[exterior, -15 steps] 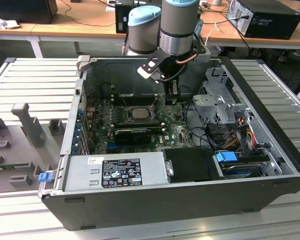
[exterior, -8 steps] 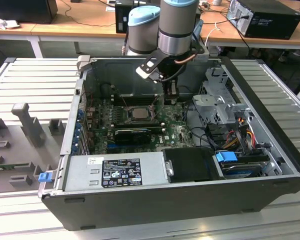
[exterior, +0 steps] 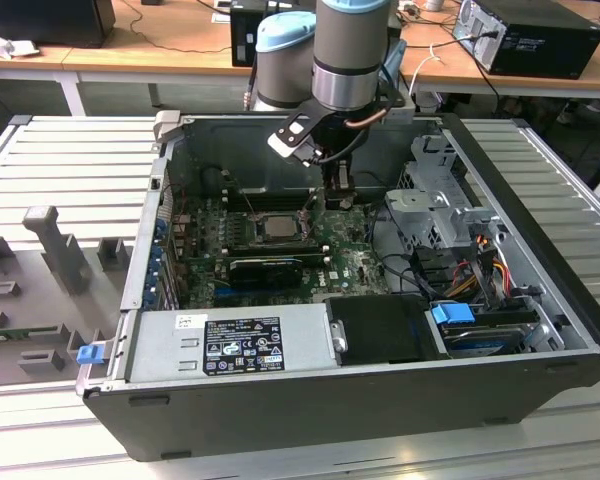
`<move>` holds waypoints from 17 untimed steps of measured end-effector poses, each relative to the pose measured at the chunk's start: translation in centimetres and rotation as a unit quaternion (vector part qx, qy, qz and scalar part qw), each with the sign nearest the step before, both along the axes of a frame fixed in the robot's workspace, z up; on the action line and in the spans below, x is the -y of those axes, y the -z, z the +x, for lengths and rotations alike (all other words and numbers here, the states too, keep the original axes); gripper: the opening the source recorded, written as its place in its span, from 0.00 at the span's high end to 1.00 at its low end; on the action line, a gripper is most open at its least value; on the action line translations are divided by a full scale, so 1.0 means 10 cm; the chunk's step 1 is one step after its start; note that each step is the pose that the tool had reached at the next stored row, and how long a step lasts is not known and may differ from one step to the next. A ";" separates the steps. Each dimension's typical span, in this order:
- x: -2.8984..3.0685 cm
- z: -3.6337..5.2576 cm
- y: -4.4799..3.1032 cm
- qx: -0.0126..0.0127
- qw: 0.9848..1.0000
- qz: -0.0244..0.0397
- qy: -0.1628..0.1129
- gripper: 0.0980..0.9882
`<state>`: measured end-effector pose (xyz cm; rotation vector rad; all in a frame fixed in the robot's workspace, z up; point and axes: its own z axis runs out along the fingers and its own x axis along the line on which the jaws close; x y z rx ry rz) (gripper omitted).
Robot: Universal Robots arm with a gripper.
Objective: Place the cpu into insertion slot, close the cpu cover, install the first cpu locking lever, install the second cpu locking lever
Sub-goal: 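Close the cpu cover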
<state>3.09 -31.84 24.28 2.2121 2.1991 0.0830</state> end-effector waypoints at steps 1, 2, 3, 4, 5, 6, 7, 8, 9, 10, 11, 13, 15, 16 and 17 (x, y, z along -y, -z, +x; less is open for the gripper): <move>0.000 -0.010 -0.001 0.000 1.000 0.000 0.000 0.99; 0.001 -0.022 -0.001 0.000 1.000 0.000 0.000 0.99; 0.001 -0.030 -0.001 0.000 1.000 0.000 0.000 0.99; 0.001 -0.037 -0.001 0.000 1.000 0.000 0.000 0.99; 0.001 -0.042 -0.001 0.000 1.000 0.000 0.000 0.99; 0.001 -0.048 -0.001 0.000 1.000 0.000 0.000 0.99; 0.001 -0.052 -0.001 0.000 1.000 0.000 0.000 0.99; 0.001 -0.057 -0.001 0.000 1.000 0.000 0.000 0.99; 0.001 -0.064 -0.001 0.000 1.000 0.000 0.000 0.99; 0.001 -0.069 -0.001 0.000 1.000 0.000 0.000 0.99; 0.001 -0.072 -0.001 0.000 1.000 0.000 0.000 0.99; 0.001 -0.078 -0.001 0.000 1.000 0.000 0.000 0.99; 0.000 -0.083 -0.001 0.000 1.000 0.000 0.000 0.99; 0.001 -0.085 -0.001 0.000 1.000 0.000 0.000 0.99; 0.001 -0.086 -0.001 0.000 1.000 0.000 0.000 0.99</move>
